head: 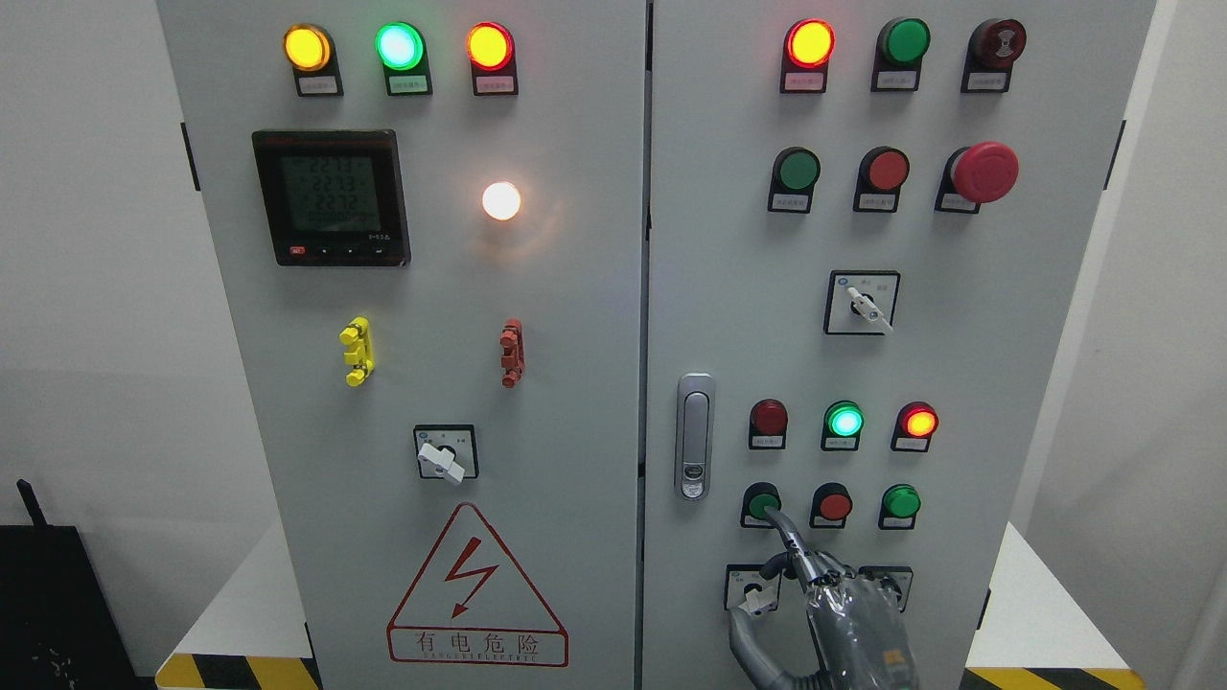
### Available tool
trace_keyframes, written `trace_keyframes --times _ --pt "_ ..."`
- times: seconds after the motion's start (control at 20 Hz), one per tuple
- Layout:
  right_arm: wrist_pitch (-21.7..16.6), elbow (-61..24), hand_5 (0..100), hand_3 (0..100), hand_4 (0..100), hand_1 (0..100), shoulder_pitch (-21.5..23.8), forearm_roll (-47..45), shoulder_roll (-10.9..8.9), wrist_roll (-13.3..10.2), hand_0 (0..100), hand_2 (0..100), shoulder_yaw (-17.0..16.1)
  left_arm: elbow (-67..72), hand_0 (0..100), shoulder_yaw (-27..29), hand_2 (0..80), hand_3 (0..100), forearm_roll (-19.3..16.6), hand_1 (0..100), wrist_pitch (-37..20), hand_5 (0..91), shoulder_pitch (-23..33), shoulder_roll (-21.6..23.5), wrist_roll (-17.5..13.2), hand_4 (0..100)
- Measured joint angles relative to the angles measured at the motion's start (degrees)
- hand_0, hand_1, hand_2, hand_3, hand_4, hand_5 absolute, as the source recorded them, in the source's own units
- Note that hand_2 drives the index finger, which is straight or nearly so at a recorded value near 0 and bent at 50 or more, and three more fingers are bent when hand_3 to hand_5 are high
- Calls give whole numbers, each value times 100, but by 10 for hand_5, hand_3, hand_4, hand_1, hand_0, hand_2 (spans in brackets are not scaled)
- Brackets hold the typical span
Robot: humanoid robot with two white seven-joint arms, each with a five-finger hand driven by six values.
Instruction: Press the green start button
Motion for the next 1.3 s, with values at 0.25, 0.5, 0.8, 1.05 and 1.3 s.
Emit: trace_keyframes --times 0.25,0.5,0.8,1.05,1.3 --pt "4 111 519 521 540 363 -68 0 2 6 530 0 8 0 120 0 0 0 0 556 0 0 1 0 0 0" --pt "4 182 518 521 540 363 -110 -1 5 14 533 0 16 0 120 0 0 0 0 556 0 0 2 0 0 0" --pt "61 228 517 522 539 364 -133 -6 7 -4 536 0 20 0 120 0 0 0 0 556 0 0 2 0 0 0" --pt "62 219 510 528 535 373 -130 -38 9 -9 557 0 22 0 120 0 0 0 0 556 0 0 0 0 0 0" --pt "62 140 510 536 534 381 -74 -91 12 -22 585 0 22 0 120 0 0 0 0 556 0 0 0 0 0 0"
